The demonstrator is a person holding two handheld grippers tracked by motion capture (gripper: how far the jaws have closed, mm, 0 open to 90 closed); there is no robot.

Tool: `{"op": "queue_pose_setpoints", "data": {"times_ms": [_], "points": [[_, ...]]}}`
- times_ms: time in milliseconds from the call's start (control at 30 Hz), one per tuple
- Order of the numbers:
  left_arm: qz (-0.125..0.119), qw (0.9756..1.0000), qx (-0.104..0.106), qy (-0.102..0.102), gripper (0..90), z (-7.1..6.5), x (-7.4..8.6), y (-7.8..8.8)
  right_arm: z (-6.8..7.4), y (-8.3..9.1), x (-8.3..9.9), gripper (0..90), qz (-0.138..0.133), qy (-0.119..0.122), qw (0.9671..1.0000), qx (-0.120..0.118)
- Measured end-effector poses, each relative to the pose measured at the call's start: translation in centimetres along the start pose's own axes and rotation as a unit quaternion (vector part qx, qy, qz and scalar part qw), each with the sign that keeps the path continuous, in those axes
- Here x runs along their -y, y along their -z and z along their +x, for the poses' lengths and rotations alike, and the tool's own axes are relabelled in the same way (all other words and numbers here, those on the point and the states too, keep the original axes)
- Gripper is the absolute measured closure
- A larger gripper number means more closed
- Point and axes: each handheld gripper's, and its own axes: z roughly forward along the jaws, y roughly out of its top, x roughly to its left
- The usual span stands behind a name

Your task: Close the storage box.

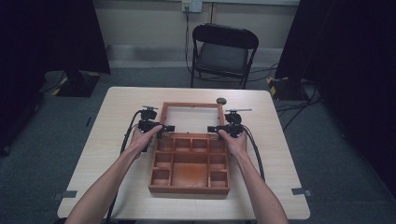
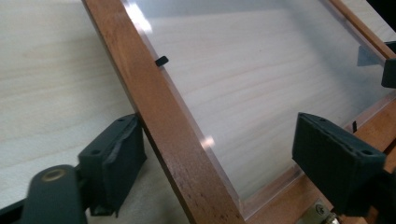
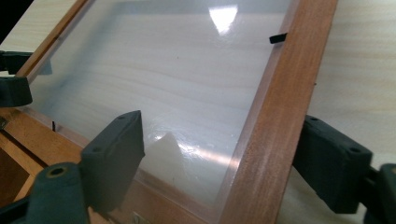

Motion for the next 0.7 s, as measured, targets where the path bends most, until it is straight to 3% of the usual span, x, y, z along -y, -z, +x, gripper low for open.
{"op": "queue_pose_setpoints", "data": {"times_ms": [333,467,700], "points": [[-0.014,0.9997,-0.008,-0.018,26.3,-0.1,-0.3,0.8,0.7,0.9,-0.5,25.1,-0.014,0.016,0.9996,0.019],[-0.017,0.9995,0.001,-0.026,29.1,0.0,-0.7,1.3,0.9,1.4,-0.7,28.3,-0.024,0.019,0.9992,0.025],[-0.036,0.9988,-0.006,-0.033,33.4,-0.5,-1.0,2.1,1.1,2.3,-0.9,30.7,-0.046,0.009,0.9988,0.012]]}}
